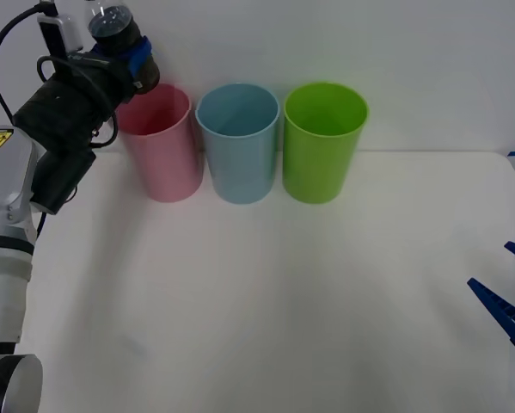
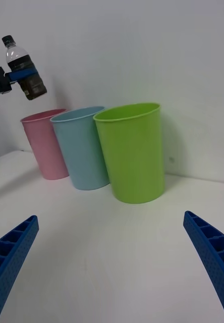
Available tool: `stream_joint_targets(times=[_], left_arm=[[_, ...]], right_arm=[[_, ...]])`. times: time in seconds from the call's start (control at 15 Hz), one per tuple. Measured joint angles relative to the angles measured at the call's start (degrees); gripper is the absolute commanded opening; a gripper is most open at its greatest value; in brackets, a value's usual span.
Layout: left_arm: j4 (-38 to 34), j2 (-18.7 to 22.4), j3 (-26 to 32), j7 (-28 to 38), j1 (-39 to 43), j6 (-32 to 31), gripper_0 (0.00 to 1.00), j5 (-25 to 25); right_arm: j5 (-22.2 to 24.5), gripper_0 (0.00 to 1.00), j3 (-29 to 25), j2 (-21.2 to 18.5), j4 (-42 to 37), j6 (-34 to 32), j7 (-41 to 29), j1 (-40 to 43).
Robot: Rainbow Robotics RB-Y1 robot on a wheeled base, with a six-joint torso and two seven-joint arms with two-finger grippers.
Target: Grasp the object on the table and drop it into the matching bin: aluminum can to the light blue bin, PET bottle to the pink bin.
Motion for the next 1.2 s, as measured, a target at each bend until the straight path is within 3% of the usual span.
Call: stream_joint_targets(times=[0.27, 0.33, 0.4, 0.47, 1.0, 1.2], left_arm=[[0.04, -0.49, 0.05, -0.31, -0.36, 0.03, 0.13, -1.05], [0.05, -0.49, 0.04, -0.31, -0.42, 0.03, 0.34, -1.08], [0.05, -0.49, 0.04, -0.31, -0.43, 0.05, 0.95, -1.03], [0.05, -0.49, 0.04, -0.31, -0.43, 0.04, 1.0, -0.9], [0.0, -0.42, 0.07, -0.29, 0.33, -0.8, 1.0, 1.52], [-0.36, 0.45, 0.08, -0.89, 1.97, -2.67, 1.0, 4.62]], right_arm=[[0.0, 1.0, 0.0, 0.0, 0.0, 0.0, 0.0, 0.0], [0.0, 1.0, 0.0, 0.0, 0.0, 0.0, 0.0, 0.0], [0.0, 1.0, 0.0, 0.0, 0.0, 0.0, 0.0, 0.0], [0.0, 1.0, 0.0, 0.0, 0.0, 0.0, 0.0, 0.0], [0.0, 1.0, 0.0, 0.0, 0.0, 0.0, 0.0, 0.0], [0.0, 1.0, 0.0, 0.0, 0.0, 0.0, 0.0, 0.0]])
